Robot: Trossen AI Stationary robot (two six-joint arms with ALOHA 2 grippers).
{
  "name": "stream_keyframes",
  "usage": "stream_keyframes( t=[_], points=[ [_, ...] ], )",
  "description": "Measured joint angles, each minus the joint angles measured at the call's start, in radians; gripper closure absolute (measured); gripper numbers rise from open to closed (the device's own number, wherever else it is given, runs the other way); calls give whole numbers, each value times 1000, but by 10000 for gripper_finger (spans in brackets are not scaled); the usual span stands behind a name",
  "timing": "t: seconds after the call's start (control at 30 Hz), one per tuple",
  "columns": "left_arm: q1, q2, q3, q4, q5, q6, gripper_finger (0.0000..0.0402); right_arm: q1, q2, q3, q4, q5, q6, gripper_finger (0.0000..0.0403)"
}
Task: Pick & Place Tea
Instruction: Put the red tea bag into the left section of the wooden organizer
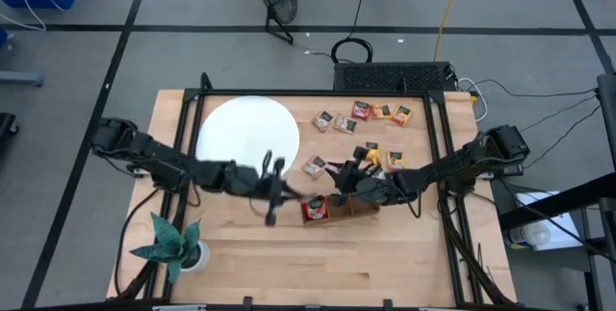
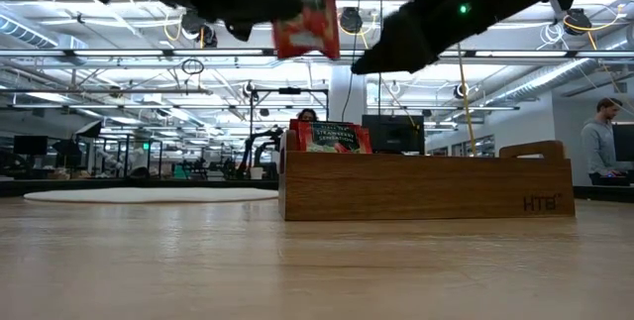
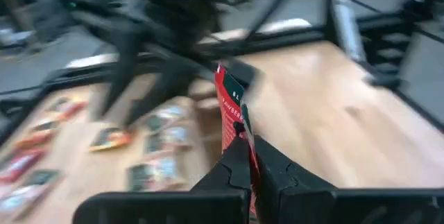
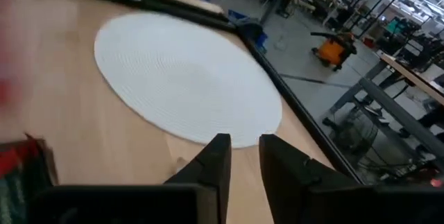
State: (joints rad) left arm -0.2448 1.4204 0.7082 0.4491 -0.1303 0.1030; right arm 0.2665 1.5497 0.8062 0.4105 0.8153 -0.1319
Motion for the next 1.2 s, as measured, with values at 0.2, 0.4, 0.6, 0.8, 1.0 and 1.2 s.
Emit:
stream_keyframes(
  t=[0.2, 0.4, 0.6, 0.8, 1.0, 1.2],
  points=[
    [-102, 57, 0, 42, -98, -2, 400, 1, -21, -2, 28, 24, -12, 339],
    [-91, 214, 0, 239, -89, -6, 401, 1, -23, -2, 63, 21, -27, 340],
    [-60, 303, 1, 292, -61, -68, 401, 3, -23, -2, 55, 21, -22, 343],
    [-40, 360, 1, 325, -26, -90, 401, 3, -23, -2, 55, 21, -27, 344],
    [-14, 413, 1, 337, 7, -147, 400, 3, -23, -2, 56, 21, -37, 344],
    [-11, 420, 1, 328, 10, -165, 396, 3, -23, -2, 55, 21, -38, 344]
  ],
)
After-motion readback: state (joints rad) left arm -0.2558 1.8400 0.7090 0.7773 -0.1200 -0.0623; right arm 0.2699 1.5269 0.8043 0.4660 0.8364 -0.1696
